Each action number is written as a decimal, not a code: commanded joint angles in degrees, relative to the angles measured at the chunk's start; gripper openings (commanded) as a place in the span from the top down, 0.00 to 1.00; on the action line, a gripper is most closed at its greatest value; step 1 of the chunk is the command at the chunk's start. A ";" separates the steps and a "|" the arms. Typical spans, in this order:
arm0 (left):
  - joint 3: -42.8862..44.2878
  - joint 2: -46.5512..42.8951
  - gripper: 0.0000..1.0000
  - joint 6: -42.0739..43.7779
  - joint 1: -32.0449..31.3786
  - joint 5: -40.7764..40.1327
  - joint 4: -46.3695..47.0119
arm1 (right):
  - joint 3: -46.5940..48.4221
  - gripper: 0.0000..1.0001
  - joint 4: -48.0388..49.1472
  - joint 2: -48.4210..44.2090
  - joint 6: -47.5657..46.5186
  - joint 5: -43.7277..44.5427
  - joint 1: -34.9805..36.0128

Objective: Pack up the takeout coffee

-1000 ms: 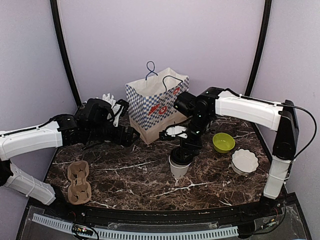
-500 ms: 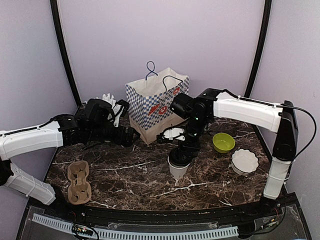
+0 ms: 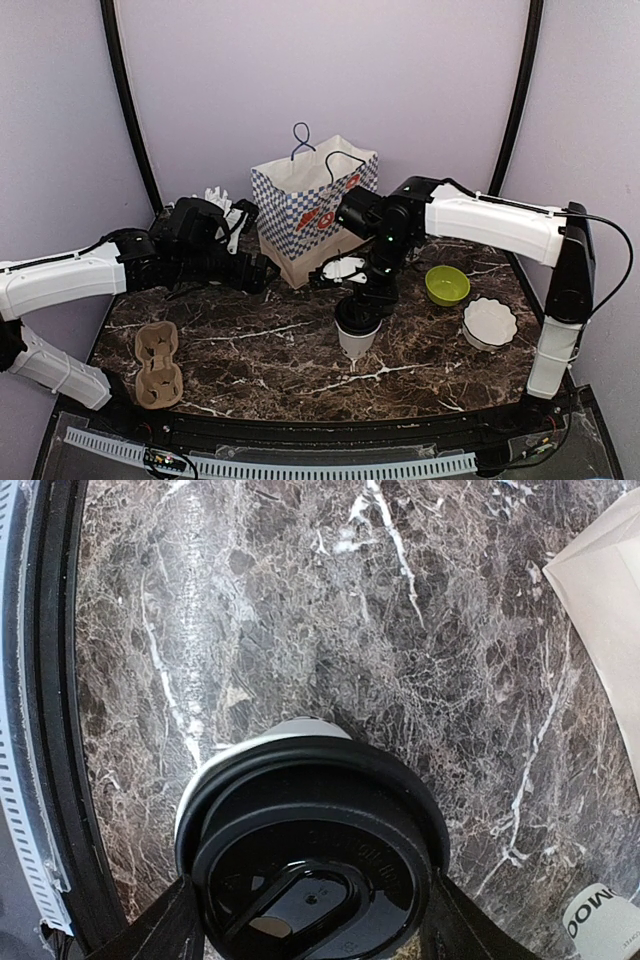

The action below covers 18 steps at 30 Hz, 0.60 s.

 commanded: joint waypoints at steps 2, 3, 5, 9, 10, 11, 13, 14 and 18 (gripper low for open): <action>-0.07 -0.27 0.07 0.92 0.19 -0.20 0.36 | 2.31 0.34 -1.00 -0.19 0.24 -3.22 0.86; -0.03 -0.27 0.07 0.92 0.19 -0.12 0.38 | 2.18 0.34 -1.05 -0.13 0.18 -3.61 0.87; 0.06 -0.14 0.07 0.92 0.19 -0.12 0.40 | 1.78 0.34 -1.11 0.33 0.07 -3.41 0.92; -0.10 -0.16 0.07 0.79 0.19 -0.04 0.40 | 0.93 0.34 -0.48 1.10 0.28 -1.31 0.95; -0.14 -0.21 0.07 0.76 0.19 -0.04 0.40 | 0.76 0.34 -0.43 1.27 0.28 -0.78 0.95; -0.19 -0.29 0.07 0.75 0.19 0.01 0.40 | 0.60 0.34 -0.39 1.46 0.32 -0.35 0.95; -0.30 -0.41 0.07 0.74 0.20 0.01 0.40 | 0.26 0.34 -0.23 1.71 0.33 0.34 0.95; -0.39 -0.42 0.07 0.74 0.19 -0.03 0.40 | 0.06 0.34 -0.20 1.80 0.33 0.37 0.98; -0.46 -0.30 0.07 0.74 0.19 -0.12 0.40 | -0.37 0.34 -0.13 2.17 0.48 0.30 0.96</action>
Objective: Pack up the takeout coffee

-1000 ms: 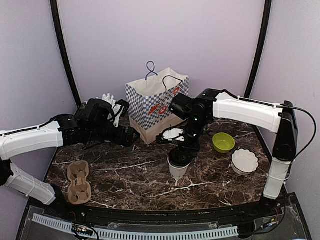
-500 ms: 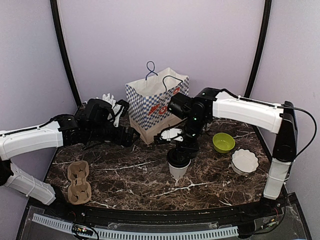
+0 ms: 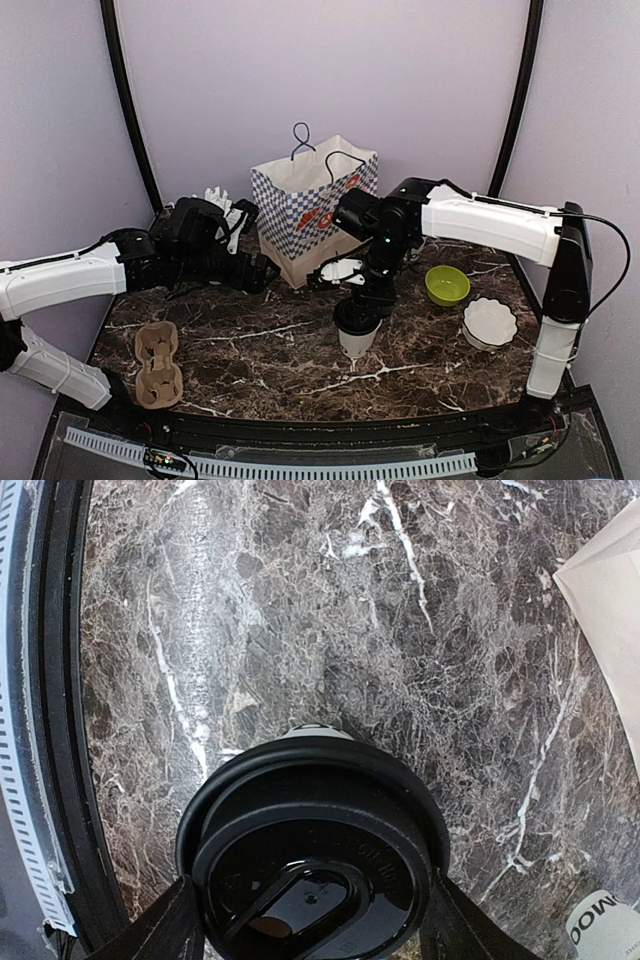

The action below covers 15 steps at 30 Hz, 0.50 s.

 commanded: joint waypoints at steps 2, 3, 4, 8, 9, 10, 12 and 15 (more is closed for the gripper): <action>-0.43 -0.27 0.07 0.72 0.19 0.03 0.47 | -1.14 0.34 0.24 1.37 0.50 1.67 0.58; -0.38 -0.20 0.07 0.72 0.19 0.07 0.48 | -1.11 0.34 0.16 1.33 0.50 1.88 0.58; -0.39 -0.14 0.07 0.79 0.19 0.09 0.49 | -0.99 0.34 -0.01 1.33 0.55 2.04 0.58; -0.18 -0.15 0.07 0.94 0.19 0.12 0.49 | 0.78 0.34 -1.23 0.67 0.68 2.48 0.91; -0.12 -0.16 0.07 0.96 0.19 0.05 0.51 | 1.24 0.34 -1.51 0.37 0.76 2.71 1.01; -0.08 -0.15 0.07 1.02 0.19 -0.01 0.54 | 1.68 0.34 -1.84 0.11 0.83 2.91 1.10; -0.08 -0.03 0.07 1.13 0.19 -0.05 0.51 | 2.51 0.34 -2.59 -0.25 0.86 2.95 1.28; 0.07 0.14 0.07 1.11 0.19 0.06 0.56 | 2.82 0.34 -3.07 -0.58 0.86 3.26 1.37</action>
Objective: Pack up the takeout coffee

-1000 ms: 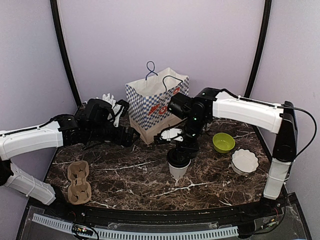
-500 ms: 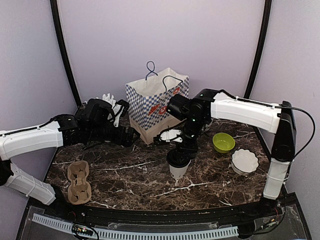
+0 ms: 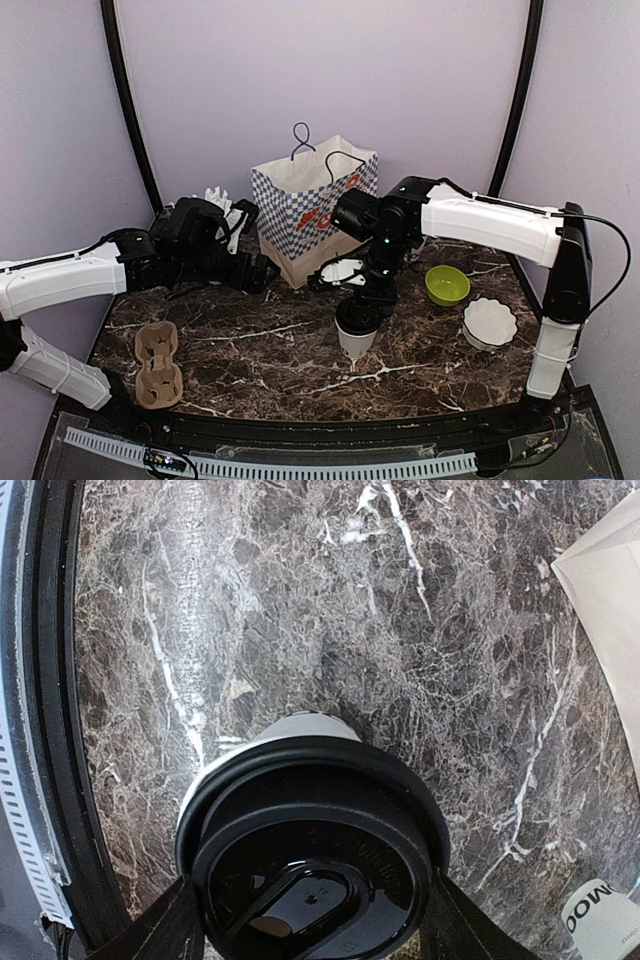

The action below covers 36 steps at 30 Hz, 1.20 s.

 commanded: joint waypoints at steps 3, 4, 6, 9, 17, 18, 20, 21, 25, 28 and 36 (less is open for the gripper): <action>0.08 0.16 0.07 0.90 0.19 0.11 0.66 | 1.83 0.34 -1.49 -0.77 0.62 1.82 0.70; 0.08 0.15 0.07 0.85 0.19 0.16 0.69 | 1.68 0.34 -1.41 -0.86 0.62 1.74 0.70; 0.03 0.18 0.07 0.84 0.19 0.31 0.67 | 1.35 0.34 -1.19 -0.85 0.62 1.58 0.72; 0.07 0.19 0.07 0.89 0.19 0.24 0.62 | 0.97 0.34 -1.00 -0.49 0.63 1.09 0.72; 0.01 0.04 0.07 0.90 0.20 0.04 0.40 | 0.56 0.33 -0.68 1.03 0.59 -0.41 0.85; 0.02 -0.02 0.07 0.90 0.19 -0.01 0.40 | 0.45 0.33 -0.67 1.25 0.54 -0.38 0.87; -0.05 0.01 0.07 0.97 0.20 -0.05 0.32 | 0.11 0.33 -0.60 1.53 0.53 -0.27 0.87; -0.06 -0.02 0.07 0.98 0.19 -0.06 0.32 | -0.01 0.33 -0.62 1.70 0.53 -0.29 0.92; -0.21 -0.03 0.07 0.98 0.19 -0.23 0.31 | -0.64 0.33 -0.51 2.03 0.52 -0.14 1.05; -0.29 0.04 0.07 0.86 0.19 -0.14 0.31 | -1.17 0.33 -0.29 2.41 0.60 -0.02 1.17; -0.53 0.05 0.07 0.73 0.19 -0.15 0.36 | -3.32 0.31 0.19 2.65 0.47 1.94 1.85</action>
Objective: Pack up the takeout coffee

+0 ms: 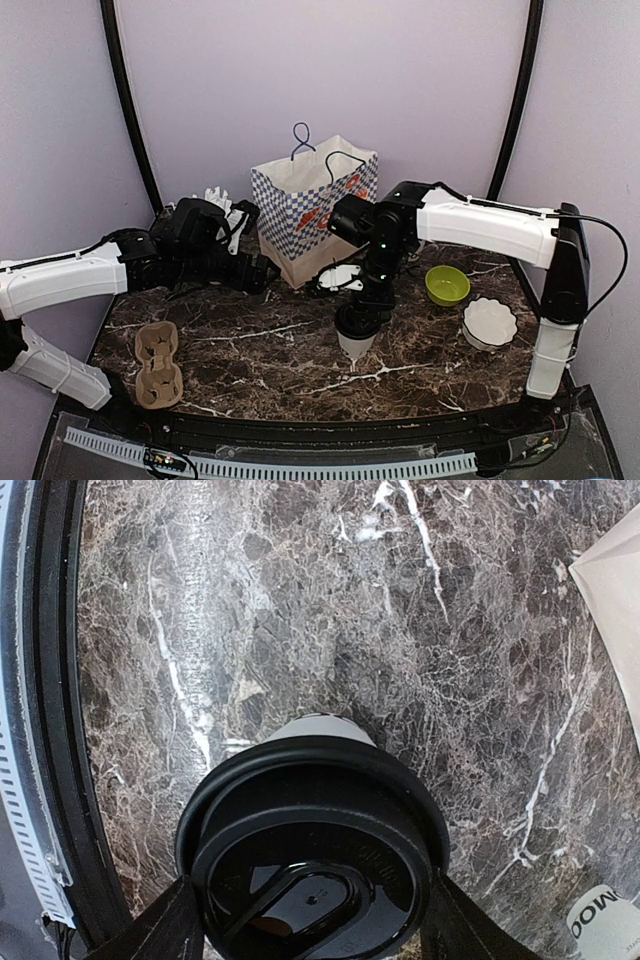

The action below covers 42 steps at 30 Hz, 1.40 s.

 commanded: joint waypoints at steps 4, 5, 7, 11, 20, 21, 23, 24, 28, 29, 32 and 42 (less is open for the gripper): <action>-0.95 -0.19 0.07 0.34 0.19 0.20 0.84 | -3.89 0.31 1.54 1.97 0.90 5.60 1.10; -1.04 -0.15 0.07 0.25 0.19 0.30 0.93 | -4.15 0.31 1.56 2.13 0.90 5.73 1.05; -1.18 -0.07 0.07 0.14 0.23 0.45 1.19 | -4.67 0.31 1.74 2.40 0.90 5.10 1.09; -1.28 0.15 0.07 -0.07 0.19 0.53 1.34 | -5.07 0.31 1.79 2.64 0.82 4.81 1.09; 1.17 3.08 0.07 -0.57 0.19 1.52 0.89 | -2.48 0.23 1.02 -1.95 0.16 1.40 0.88; 1.54 3.29 0.07 -0.66 0.19 1.89 0.85 | -2.29 0.23 0.83 -2.23 0.12 1.07 0.77; 2.15 3.49 0.07 -0.96 0.19 2.33 0.73 | -1.69 0.22 0.42 -2.72 0.10 0.60 0.43; 2.32 3.45 0.07 -1.29 0.19 2.55 0.79 | -1.38 0.22 0.14 -2.74 0.03 0.35 0.28; 3.14 3.07 0.07 -2.23 0.19 3.64 1.03 | -0.49 0.18 -0.35 -2.92 0.11 -0.93 0.05; 3.57 3.07 0.07 -2.37 0.19 3.69 0.80 | -0.46 0.17 -0.32 -3.04 0.11 -1.14 0.04; 4.28 2.91 0.07 -2.96 0.19 4.32 0.17 | -0.46 0.14 -0.08 -3.30 0.20 -1.33 -0.04; 5.31 4.31 0.10 -5.06 0.10 7.75 -0.58 | 1.01 0.01 -0.14 -4.87 -0.06 -1.65 -1.01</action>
